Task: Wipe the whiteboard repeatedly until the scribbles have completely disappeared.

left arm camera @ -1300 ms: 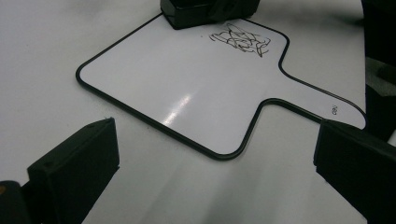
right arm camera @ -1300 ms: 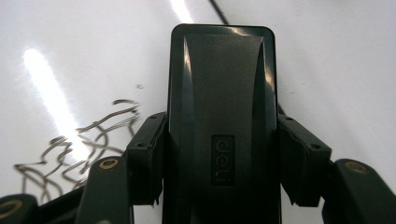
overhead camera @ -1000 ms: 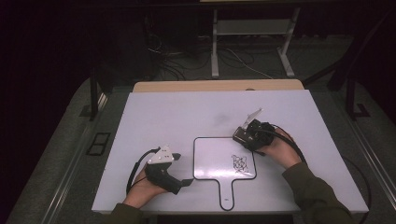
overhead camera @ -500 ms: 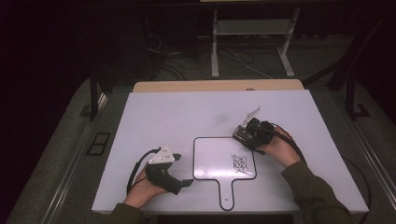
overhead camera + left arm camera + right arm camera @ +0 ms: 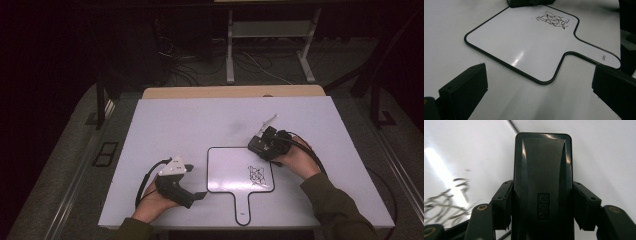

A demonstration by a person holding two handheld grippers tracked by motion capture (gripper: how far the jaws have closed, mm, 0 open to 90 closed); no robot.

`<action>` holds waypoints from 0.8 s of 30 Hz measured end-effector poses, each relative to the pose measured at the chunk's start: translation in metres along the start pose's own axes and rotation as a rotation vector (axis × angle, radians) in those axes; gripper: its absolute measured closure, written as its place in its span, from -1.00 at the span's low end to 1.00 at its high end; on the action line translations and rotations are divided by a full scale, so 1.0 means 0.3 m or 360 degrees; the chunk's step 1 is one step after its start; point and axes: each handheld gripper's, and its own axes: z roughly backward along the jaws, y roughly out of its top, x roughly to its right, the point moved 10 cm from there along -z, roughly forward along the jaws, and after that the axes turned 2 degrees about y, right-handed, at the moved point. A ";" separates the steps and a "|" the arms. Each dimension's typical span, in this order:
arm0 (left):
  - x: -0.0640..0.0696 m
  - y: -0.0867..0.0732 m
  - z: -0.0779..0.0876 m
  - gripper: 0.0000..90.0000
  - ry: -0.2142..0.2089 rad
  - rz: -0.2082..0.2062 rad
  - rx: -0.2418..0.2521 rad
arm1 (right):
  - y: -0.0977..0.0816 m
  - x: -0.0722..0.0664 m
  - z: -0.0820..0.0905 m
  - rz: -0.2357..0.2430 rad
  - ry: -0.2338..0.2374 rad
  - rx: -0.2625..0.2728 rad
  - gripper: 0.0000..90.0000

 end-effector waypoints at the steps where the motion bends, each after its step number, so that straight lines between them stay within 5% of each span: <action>1: 0.000 0.000 0.000 -1.00 0.0000 -0.0002 0.0000 | -0.001 -0.009 0.002 0.0009 0.0003 -0.0004 -0.14; 18: 0.000 0.002 0.001 -1.00 0.0000 -0.0006 0.0002 | -0.005 -0.167 0.018 0.0171 0.0143 0.0009 -0.14; 24: 0.000 0.001 0.002 -1.00 0.0000 -0.0005 0.0003 | -0.002 -0.187 0.017 0.0198 0.0184 0.0007 -0.14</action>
